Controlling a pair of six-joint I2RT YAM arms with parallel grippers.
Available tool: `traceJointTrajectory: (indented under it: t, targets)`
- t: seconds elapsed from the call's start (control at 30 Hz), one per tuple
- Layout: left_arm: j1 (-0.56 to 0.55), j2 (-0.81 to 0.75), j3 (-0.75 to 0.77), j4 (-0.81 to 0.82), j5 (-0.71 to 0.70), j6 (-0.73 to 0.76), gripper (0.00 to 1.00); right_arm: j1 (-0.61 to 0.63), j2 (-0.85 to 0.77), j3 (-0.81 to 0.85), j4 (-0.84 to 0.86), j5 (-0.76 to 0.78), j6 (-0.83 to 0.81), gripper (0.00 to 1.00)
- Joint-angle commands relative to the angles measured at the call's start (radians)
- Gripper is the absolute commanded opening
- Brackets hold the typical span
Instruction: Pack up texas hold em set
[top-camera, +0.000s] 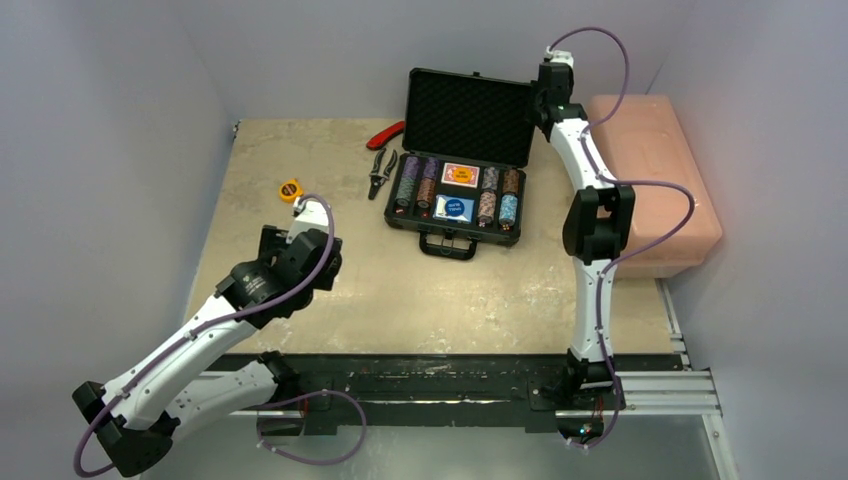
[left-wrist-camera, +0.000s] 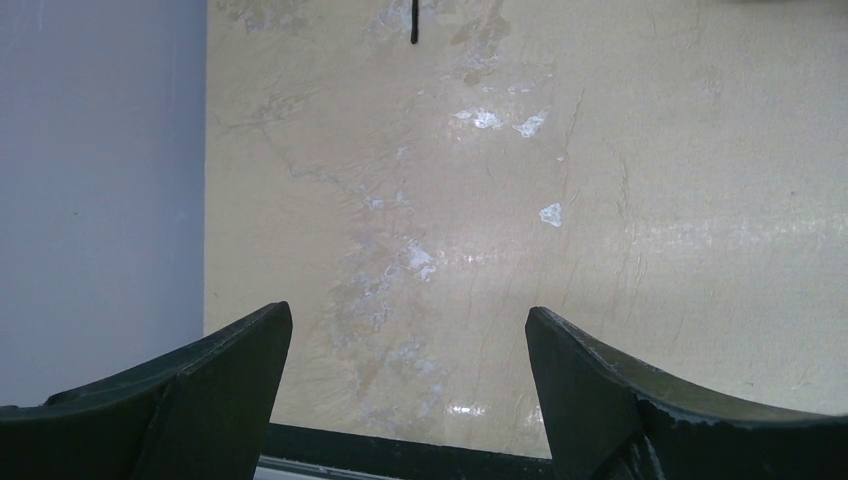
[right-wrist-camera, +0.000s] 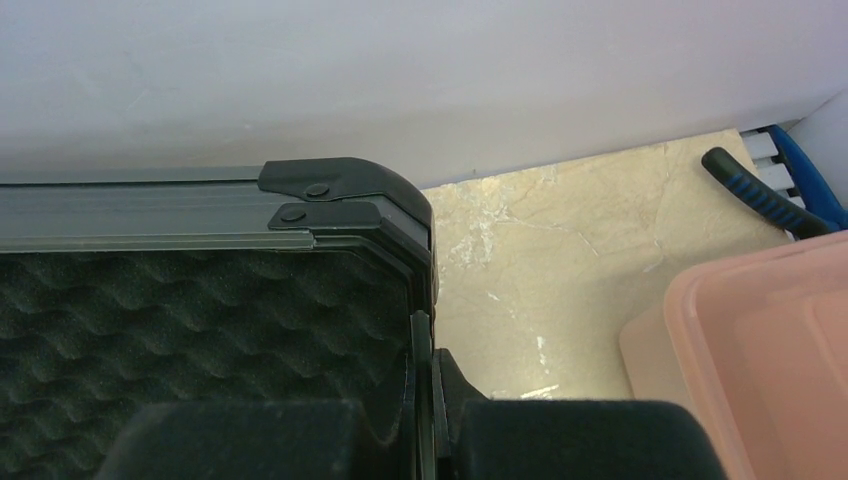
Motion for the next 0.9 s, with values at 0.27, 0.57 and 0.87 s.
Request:
traceJointTrajectory:
  t: [0.27, 0.57, 0.87]
  targets:
    - [0.003, -0.023, 0.024, 0.03, 0.008, 0.006, 0.87, 0.032, -0.255, -0.267, 0.128, -0.029, 0.03, 0.0]
    - [0.009, -0.007, 0.031, 0.095, 0.108, 0.04, 0.87, 0.078, -0.393, -0.498, 0.254, 0.011, 0.023, 0.0]
    - [0.023, -0.003, 0.026, 0.15, 0.199, 0.066, 0.87, 0.126, -0.522, -0.689, 0.353, 0.045, 0.019, 0.0]
